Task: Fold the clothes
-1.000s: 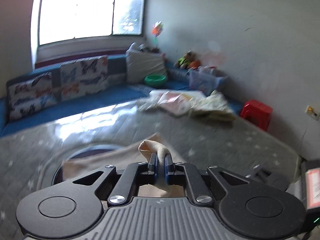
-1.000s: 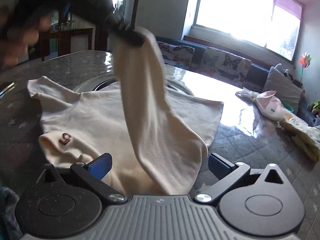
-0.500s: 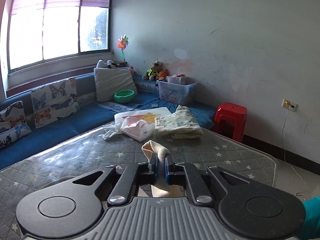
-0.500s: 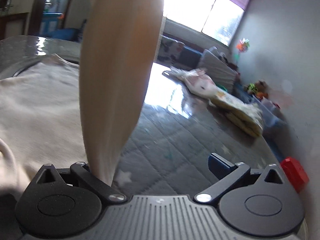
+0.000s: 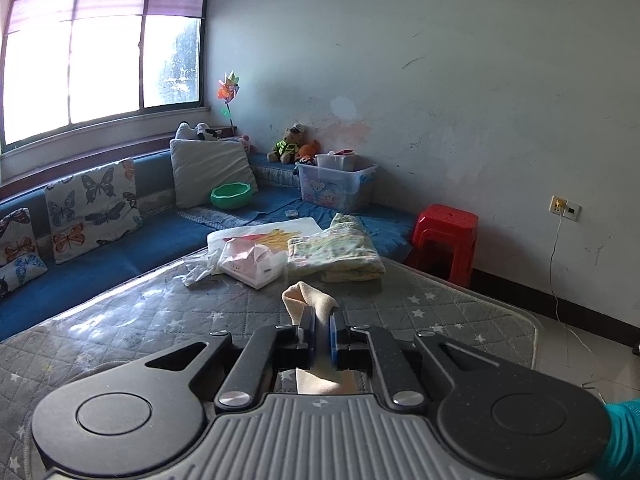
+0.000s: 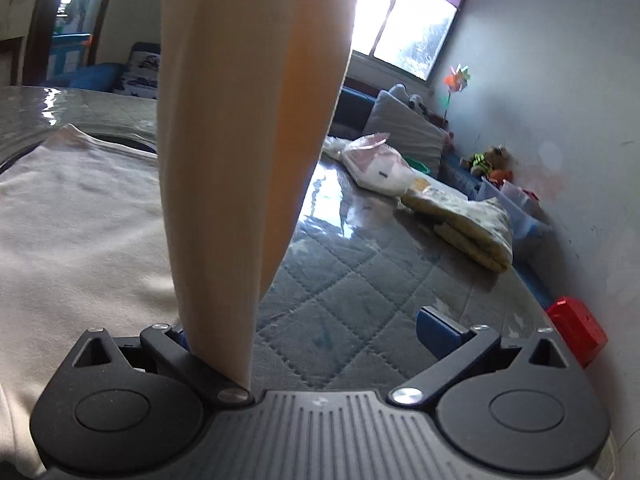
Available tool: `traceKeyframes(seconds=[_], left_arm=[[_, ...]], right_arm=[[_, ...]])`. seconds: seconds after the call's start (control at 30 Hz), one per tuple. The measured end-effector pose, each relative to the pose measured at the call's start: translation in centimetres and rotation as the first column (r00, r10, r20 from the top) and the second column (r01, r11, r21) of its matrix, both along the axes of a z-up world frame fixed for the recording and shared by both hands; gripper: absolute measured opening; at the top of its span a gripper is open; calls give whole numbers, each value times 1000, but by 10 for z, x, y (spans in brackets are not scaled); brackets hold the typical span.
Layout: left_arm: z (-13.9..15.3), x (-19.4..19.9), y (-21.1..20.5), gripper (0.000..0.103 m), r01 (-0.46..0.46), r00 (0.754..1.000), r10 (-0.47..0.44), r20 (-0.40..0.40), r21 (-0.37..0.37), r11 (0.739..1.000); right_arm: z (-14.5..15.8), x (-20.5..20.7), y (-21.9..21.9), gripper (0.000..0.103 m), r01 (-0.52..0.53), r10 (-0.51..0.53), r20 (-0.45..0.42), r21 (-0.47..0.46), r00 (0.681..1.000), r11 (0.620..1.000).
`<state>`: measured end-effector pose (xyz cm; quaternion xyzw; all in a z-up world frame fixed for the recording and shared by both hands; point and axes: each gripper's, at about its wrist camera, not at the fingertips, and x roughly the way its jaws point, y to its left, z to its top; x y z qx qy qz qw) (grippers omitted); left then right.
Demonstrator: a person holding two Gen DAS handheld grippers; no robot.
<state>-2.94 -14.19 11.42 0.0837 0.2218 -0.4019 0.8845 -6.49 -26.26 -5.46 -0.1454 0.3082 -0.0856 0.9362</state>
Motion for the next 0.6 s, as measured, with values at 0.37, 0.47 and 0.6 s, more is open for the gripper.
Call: traceKeyframes(seconds=[0.37, 0.47, 0.6], left_arm=[[8, 0, -3, 8, 16, 1000, -16, 2, -33, 999], [11, -4, -11, 8, 47, 999, -47, 1, -40, 998], [10, -6, -23, 8, 82, 997, -82, 1, -36, 996]], right_arm=[[7, -15, 11, 103, -40, 43, 49, -69, 998, 997], [4, -10, 13, 103, -27, 31, 46, -88, 998, 996], [6, -7, 13, 103, -18, 22, 53, -61, 998, 998]])
